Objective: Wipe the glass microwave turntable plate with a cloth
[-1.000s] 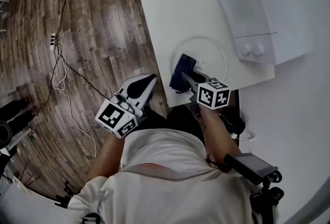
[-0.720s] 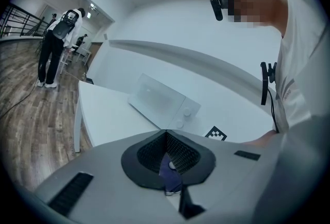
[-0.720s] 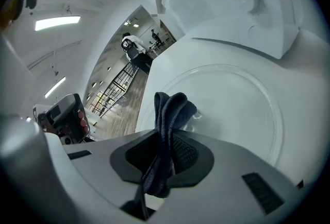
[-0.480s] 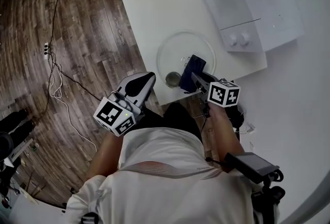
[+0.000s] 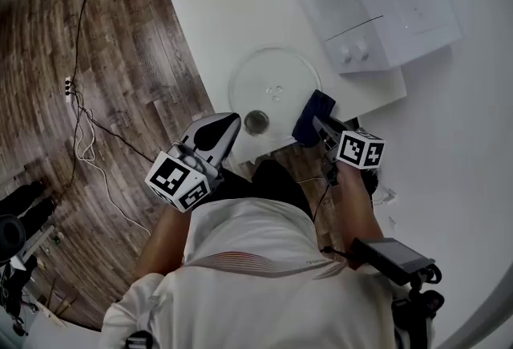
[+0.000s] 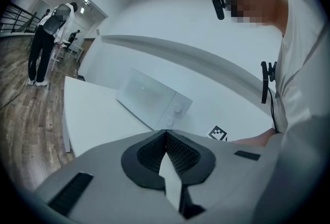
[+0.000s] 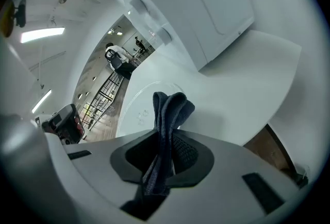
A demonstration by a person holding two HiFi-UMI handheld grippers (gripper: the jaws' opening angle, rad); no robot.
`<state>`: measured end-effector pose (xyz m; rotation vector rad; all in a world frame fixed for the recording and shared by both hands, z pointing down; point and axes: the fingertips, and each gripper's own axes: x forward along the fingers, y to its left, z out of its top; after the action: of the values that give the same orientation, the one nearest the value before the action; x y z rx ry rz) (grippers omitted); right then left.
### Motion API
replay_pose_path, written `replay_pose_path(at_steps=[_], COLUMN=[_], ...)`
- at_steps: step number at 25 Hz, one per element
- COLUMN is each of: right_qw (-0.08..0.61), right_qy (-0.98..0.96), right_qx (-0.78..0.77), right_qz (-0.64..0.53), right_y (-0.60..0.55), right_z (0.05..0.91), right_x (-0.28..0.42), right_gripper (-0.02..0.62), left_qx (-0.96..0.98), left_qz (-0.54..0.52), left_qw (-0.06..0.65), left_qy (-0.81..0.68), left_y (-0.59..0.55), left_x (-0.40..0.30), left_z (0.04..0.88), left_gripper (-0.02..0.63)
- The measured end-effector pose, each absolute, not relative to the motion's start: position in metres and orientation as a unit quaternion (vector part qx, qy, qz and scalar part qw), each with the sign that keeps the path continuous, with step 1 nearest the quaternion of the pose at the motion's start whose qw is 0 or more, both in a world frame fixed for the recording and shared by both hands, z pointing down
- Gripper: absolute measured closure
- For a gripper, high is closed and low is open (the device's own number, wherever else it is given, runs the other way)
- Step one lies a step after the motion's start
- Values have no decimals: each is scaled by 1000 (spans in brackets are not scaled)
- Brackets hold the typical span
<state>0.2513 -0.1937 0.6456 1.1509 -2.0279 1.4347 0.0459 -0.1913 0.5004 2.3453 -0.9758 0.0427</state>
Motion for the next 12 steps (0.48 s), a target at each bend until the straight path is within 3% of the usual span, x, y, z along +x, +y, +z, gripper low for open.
replay_pose_path(at_steps=[7,12], right_qw=[193,128], right_qy=[-717,-762], right_qx=[440,443], right_qz=[504,454], right_y=[-191,-199], right_z=[640,588], right_x=[284,272], right_gripper=[535,535], left_qx=[886,897], left_qz=[20,19], left_qw=[292,276], left_qy=[-359,-345], left_y=[-188,-187], left_x=[60,63], left_z=[496,478], left_gripper=[595,595])
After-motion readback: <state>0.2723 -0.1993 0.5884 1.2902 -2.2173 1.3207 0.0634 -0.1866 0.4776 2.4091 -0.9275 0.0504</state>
